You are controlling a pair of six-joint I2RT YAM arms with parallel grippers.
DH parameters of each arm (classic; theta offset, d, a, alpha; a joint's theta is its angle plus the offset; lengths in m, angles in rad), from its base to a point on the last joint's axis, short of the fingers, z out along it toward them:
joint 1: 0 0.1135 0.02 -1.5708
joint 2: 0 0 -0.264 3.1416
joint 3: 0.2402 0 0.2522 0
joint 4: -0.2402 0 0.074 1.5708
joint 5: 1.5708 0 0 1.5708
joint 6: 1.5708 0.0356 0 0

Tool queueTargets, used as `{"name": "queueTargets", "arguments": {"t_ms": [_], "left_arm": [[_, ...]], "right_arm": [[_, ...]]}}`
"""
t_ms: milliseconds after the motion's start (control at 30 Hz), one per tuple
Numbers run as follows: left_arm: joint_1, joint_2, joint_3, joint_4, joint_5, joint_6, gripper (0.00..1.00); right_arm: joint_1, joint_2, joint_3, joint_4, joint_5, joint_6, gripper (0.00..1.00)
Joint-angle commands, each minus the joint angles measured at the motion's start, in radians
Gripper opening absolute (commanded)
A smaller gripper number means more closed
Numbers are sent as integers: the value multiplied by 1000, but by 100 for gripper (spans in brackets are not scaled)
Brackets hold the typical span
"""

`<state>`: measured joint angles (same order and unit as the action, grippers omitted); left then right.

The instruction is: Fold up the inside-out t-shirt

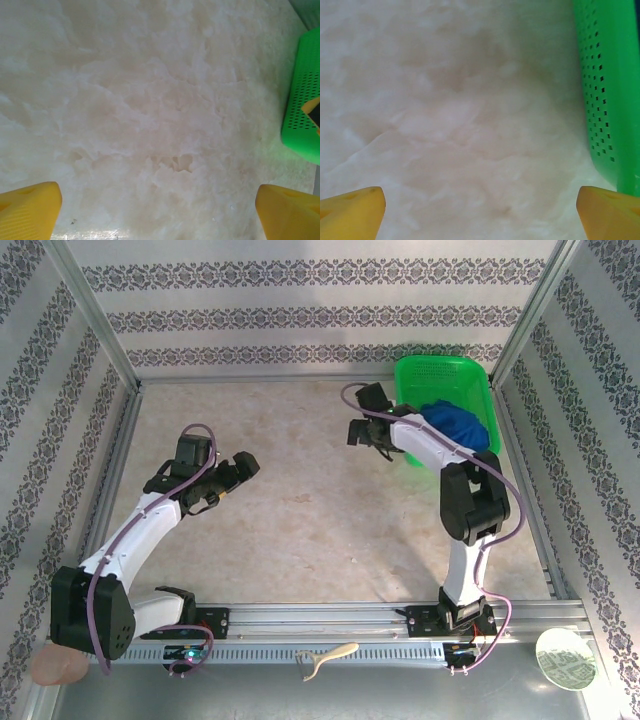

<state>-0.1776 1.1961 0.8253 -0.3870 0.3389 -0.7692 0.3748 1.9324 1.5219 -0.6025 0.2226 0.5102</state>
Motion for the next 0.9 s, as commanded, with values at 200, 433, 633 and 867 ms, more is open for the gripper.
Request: {"name": "queueTargets", "arguments": {"t_ms": [200,433,633,867], "left_arm": [[-16,8,-12,22,-1,6,99],[-20,21,1,36,59,27,99],[-25,30,23,36,77,41,99],[-28,58,42,33,99,50,99]], "right_arm": [[-47,-336,-100,100,-22,-58,98],[-314,-290,-59,-66,83,40,98],[-433,-195,-66,-65,34,107,98],[-452,35,114,-99,-101,94,94]]}}
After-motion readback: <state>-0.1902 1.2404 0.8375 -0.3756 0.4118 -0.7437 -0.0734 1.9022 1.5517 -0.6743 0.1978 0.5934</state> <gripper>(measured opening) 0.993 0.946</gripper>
